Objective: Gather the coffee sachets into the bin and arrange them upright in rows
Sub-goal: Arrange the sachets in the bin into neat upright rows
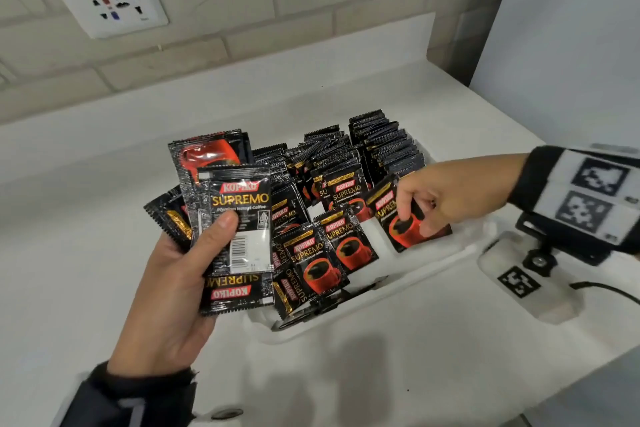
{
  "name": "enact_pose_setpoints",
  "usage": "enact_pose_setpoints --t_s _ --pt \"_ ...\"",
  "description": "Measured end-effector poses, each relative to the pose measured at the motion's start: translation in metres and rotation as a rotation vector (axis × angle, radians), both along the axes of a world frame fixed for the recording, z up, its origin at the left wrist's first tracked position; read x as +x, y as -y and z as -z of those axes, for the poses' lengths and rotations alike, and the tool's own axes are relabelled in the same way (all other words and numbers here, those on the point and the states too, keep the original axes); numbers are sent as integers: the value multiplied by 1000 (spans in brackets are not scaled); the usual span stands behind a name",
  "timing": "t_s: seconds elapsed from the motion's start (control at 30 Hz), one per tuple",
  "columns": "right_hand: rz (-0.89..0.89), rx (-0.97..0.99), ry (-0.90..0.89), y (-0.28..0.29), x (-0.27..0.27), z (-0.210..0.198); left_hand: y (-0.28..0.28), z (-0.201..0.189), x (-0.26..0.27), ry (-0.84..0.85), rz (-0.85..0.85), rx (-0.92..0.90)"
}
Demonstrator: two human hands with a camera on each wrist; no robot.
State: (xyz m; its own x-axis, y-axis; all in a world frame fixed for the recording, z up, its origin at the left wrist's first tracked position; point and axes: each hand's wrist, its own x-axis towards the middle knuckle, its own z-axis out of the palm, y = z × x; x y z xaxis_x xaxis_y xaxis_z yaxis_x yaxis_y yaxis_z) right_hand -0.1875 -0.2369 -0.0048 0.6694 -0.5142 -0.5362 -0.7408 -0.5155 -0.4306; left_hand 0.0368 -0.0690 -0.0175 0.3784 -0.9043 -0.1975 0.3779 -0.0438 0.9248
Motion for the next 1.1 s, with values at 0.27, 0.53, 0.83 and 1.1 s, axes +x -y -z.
enact_pose_setpoints --t_s 0.27,0.53,0.83,1.1 --pt "-78 -121 109 -14 29 12 -4 -6 2 32 -26 1" --pt "-94 60 -168 -17 56 45 -12 -10 6 41 -60 -18" --pt "-126 -232 -128 -18 64 23 -10 -7 8 33 -34 -25" --pt "-234 -258 -252 -21 79 29 -11 -7 10 65 -9 -30"
